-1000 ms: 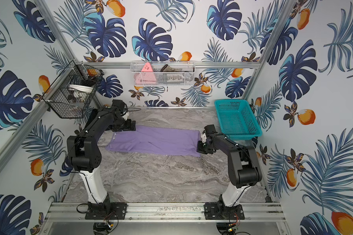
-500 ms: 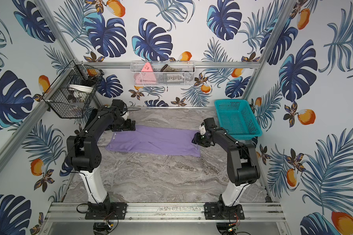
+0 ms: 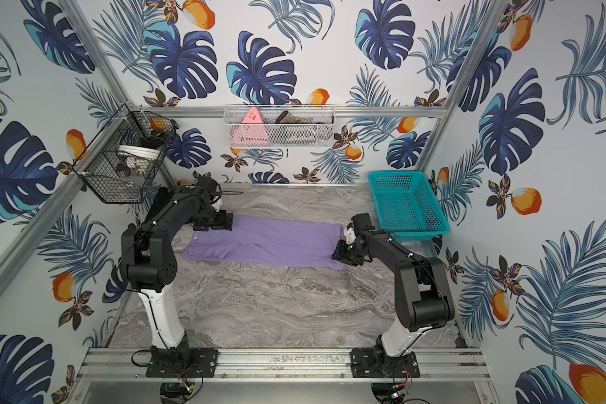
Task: Fold and stack t-shirts
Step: Smooth out the T-shirt at the center of the board.
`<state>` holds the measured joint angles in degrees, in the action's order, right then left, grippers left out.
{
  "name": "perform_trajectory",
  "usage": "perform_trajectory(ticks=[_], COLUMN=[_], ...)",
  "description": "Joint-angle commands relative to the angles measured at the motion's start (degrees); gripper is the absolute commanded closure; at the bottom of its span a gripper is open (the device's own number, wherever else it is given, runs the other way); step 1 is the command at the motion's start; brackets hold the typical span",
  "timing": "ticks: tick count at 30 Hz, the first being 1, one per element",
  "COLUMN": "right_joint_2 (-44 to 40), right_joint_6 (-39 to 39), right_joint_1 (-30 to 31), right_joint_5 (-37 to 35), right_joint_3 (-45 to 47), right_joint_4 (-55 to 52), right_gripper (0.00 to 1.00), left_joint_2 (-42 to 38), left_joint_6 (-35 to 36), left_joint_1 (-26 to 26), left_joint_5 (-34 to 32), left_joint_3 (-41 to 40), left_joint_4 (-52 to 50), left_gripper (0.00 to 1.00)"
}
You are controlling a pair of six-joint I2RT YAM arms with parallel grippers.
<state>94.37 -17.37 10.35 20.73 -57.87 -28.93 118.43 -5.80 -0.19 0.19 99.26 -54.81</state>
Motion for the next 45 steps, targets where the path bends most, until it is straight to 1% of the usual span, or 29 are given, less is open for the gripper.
perform_trajectory(ticks=[1, 2, 4, 6, 7, 9, 21, 34, 37, 42, 45], right_joint_2=[-0.8, -0.7, -0.5, -0.4, -0.4, -0.2, 2.2, 6.1, 6.7, 7.3, 7.3], right_joint_6=[-0.5, -0.5, -0.4, -0.4, -0.3, -0.2, 0.7, 1.8, 2.1, 2.9, 3.6], right_joint_1=[0.0, 0.0, 0.0, 0.0, 0.0, 0.0, -0.1, -0.5, -0.6, -0.8, -1.0], right_joint_5=[1.0, 1.1, 1.1, 1.0, 0.9, 0.7, -0.1, -0.4, -0.2, 0.2, 0.5], right_joint_3=[0.1, 0.1, 0.1, 0.2, 0.1, 0.2, 0.7, -2.4, -2.9, -3.5, -3.8], right_joint_4=[0.1, 0.3, 0.7, 1.0, 1.2, 1.8, 5.1, 6.5, 6.6, 6.8, 6.1], right_gripper=[0.58, 0.59, 0.59, 0.59, 0.60, 0.60, 0.62, 0.69, 0.75, 0.94, 1.00], left_joint_2=[1.8, 2.4, 4.2, 6.0, 6.6, 6.9, 6.7, 6.7, 6.7, 6.8, 7.1], left_joint_6=[1.4, 1.1, 1.2, 1.0, 1.1, 0.8, 0.8, 0.9, 1.0, 1.0, 0.9], left_joint_1=[-0.1, -0.2, -0.4, -0.4, -0.5, -0.5, -1.0, -2.0, -2.0, -2.1, -2.1], left_joint_5=[-1.7, -3.5, -7.3, -9.8, -10.4, -11.2, -11.3, -10.9, -11.0, -11.2, -11.3], left_joint_3=[-0.9, -1.1, -1.5, -1.2, -1.3, -1.9, -1.9, -1.6, -1.7, -1.6, -1.1], left_joint_4=[1.7, 1.8, 1.7, 0.6, 0.3, 0.4, 0.4, 0.1, 0.1, 0.0, -0.1], left_gripper=[0.10, 0.13, 0.26, 0.33, 0.36, 0.38, 0.38, 0.38, 0.38, 0.38, 0.38])
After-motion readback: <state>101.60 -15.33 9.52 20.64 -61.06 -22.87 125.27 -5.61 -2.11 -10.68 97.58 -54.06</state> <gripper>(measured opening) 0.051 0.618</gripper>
